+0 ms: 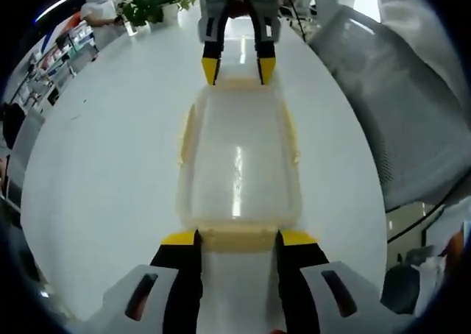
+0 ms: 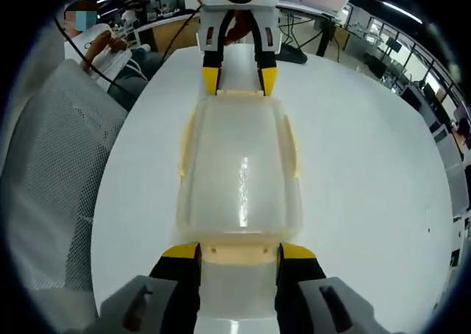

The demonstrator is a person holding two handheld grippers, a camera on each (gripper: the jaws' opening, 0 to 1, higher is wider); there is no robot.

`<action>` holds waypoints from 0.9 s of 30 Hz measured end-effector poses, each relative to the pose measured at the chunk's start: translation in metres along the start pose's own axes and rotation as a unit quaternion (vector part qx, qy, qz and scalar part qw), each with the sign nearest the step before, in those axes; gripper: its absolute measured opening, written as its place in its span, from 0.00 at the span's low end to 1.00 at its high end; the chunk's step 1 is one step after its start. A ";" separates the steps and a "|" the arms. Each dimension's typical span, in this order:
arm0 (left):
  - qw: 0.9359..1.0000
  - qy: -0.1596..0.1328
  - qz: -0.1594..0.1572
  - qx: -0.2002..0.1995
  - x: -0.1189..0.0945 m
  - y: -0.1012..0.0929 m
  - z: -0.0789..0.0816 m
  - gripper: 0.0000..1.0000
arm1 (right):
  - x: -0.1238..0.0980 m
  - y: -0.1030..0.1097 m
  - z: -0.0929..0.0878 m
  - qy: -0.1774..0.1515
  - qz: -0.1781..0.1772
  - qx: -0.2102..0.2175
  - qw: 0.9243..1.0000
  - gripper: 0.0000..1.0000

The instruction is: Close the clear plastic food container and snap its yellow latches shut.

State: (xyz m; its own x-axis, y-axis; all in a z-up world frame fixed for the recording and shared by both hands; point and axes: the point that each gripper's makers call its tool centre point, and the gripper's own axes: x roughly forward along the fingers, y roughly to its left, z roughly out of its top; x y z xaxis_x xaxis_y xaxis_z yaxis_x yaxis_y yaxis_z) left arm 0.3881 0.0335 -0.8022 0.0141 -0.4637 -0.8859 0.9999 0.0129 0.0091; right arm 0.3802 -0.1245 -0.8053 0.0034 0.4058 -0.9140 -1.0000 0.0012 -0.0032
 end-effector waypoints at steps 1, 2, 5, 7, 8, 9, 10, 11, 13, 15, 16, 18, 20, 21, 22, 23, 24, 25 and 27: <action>1.000 0.003 0.001 0.001 0.000 0.000 0.000 0.39 | 0.000 0.001 0.000 0.002 -0.001 0.000 1.000 0.37; 1.000 0.005 0.000 0.005 0.000 0.001 -0.001 0.38 | 0.000 0.001 0.000 0.004 -0.001 -0.001 1.000 0.37; 1.000 0.005 0.000 0.004 0.000 0.001 -0.001 0.37 | 0.001 0.001 -0.001 0.003 -0.002 0.001 1.000 0.36; 1.000 0.007 0.000 0.005 0.000 0.001 -0.001 0.37 | 0.000 0.001 0.000 0.002 -0.002 0.000 1.000 0.36; 1.000 0.007 0.000 0.005 0.000 0.001 -0.002 0.37 | 0.000 0.002 0.000 0.001 -0.002 0.001 1.000 0.36; 1.000 0.007 0.000 0.006 0.000 0.001 -0.002 0.37 | 0.000 0.002 0.000 0.001 -0.002 -0.001 1.000 0.36; 1.000 0.008 -0.001 0.008 -0.001 0.001 -0.001 0.37 | 0.000 0.002 -0.001 0.001 -0.002 -0.001 1.000 0.36; 1.000 0.008 -0.001 0.008 -0.001 0.001 -0.001 0.37 | 0.000 0.002 -0.001 0.000 -0.002 0.000 1.000 0.36; 1.000 0.010 -0.001 0.006 0.000 0.001 -0.002 0.36 | 0.001 0.002 -0.001 0.000 -0.002 0.000 1.000 0.36; 1.000 0.008 -0.002 0.005 -0.001 0.000 -0.001 0.36 | 0.000 0.002 -0.001 -0.001 -0.001 -0.002 1.000 0.36; 1.000 0.006 -0.002 0.005 -0.001 -0.001 -0.001 0.36 | 0.000 0.002 -0.001 -0.003 -0.001 -0.002 1.000 0.36; 1.000 0.006 -0.002 0.006 -0.002 -0.002 -0.001 0.36 | 0.000 0.003 -0.001 -0.004 0.002 -0.002 1.000 0.35; 1.000 0.011 -0.003 0.008 -0.002 -0.004 -0.002 0.36 | -0.002 0.005 0.001 -0.007 0.006 -0.001 1.000 0.35; 1.000 0.015 -0.003 0.012 -0.002 -0.006 -0.003 0.36 | -0.004 0.005 0.002 -0.009 0.006 -0.003 1.000 0.35; 1.000 0.015 -0.004 0.013 -0.003 -0.007 -0.003 0.36 | -0.004 0.006 0.003 -0.010 0.008 -0.003 1.000 0.35; 1.000 0.017 -0.009 0.009 -0.003 -0.009 -0.004 0.36 | -0.005 0.007 0.004 -0.012 0.012 -0.005 1.000 0.35; 1.000 0.017 -0.009 0.009 -0.004 -0.010 -0.005 0.36 | -0.006 0.009 0.005 -0.013 0.016 -0.005 1.000 0.35; 1.000 0.017 -0.009 0.009 -0.006 -0.011 -0.005 0.36 | -0.006 0.009 0.006 -0.014 0.016 -0.006 1.000 0.35; 1.000 0.015 -0.005 0.007 -0.009 -0.010 -0.004 0.36 | -0.008 0.008 0.008 -0.016 0.014 -0.008 1.000 0.35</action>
State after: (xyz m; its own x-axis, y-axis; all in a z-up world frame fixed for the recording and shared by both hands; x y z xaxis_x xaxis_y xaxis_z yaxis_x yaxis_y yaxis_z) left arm 0.3778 0.0413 -0.7959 0.0040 -0.4369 -0.8995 1.0000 -0.0035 0.0062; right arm 0.3721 -0.1205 -0.7945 -0.0254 0.4339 -0.9006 -0.9996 -0.0245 0.0164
